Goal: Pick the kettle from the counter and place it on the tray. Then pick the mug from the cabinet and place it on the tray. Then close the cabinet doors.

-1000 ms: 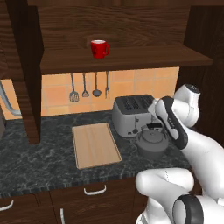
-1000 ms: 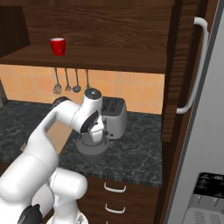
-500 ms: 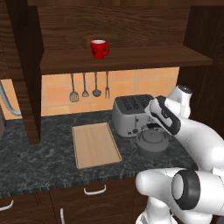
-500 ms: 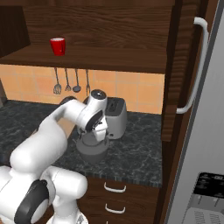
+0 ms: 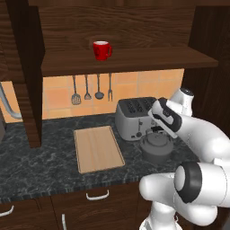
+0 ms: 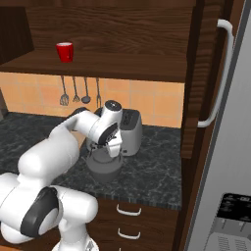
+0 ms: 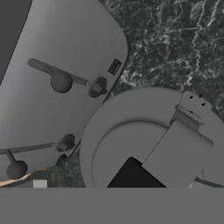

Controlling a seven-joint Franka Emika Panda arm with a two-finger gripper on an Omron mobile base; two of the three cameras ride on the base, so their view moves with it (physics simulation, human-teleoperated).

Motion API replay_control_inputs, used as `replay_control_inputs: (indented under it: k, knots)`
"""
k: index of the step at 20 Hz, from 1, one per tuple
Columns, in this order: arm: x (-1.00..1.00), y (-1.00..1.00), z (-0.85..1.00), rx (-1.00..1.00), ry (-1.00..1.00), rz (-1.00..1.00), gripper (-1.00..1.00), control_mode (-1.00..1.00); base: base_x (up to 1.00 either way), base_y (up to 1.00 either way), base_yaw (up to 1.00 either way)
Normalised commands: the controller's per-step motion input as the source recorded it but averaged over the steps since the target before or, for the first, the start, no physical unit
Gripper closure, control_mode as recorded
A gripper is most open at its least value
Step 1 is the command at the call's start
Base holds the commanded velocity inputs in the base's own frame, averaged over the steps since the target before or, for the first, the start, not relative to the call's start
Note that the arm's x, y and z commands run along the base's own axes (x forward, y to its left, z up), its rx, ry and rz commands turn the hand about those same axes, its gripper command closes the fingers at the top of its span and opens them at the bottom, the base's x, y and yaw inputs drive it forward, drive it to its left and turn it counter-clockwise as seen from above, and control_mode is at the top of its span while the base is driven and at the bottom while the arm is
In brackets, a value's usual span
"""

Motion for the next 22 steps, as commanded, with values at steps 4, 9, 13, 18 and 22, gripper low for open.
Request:
replay_control_inputs:
  k: [4, 9, 13, 18, 22]
  knots:
    - [-0.11, 0.01, -0.35, 0.00, 0.00, -0.07, 1.00, -1.00, 0.00, 0.00, 0.00]
    - [-0.24, 0.09, -0.38, 0.00, 0.00, -0.12, 1.00, -1.00, 0.00, 0.00, 0.00]
    - [-0.50, 0.26, -0.35, 0.00, -0.02, -0.18, 1.00, -1.00, 0.00, 0.00, 0.00]
    - [-0.47, 0.25, 0.17, 0.16, -0.01, -0.19, 1.00, -1.00, 0.00, 0.00, 0.00]
    - [-0.36, 0.44, 0.43, 0.16, 0.00, -0.18, 1.00, -1.00, 0.00, 0.00, 0.00]
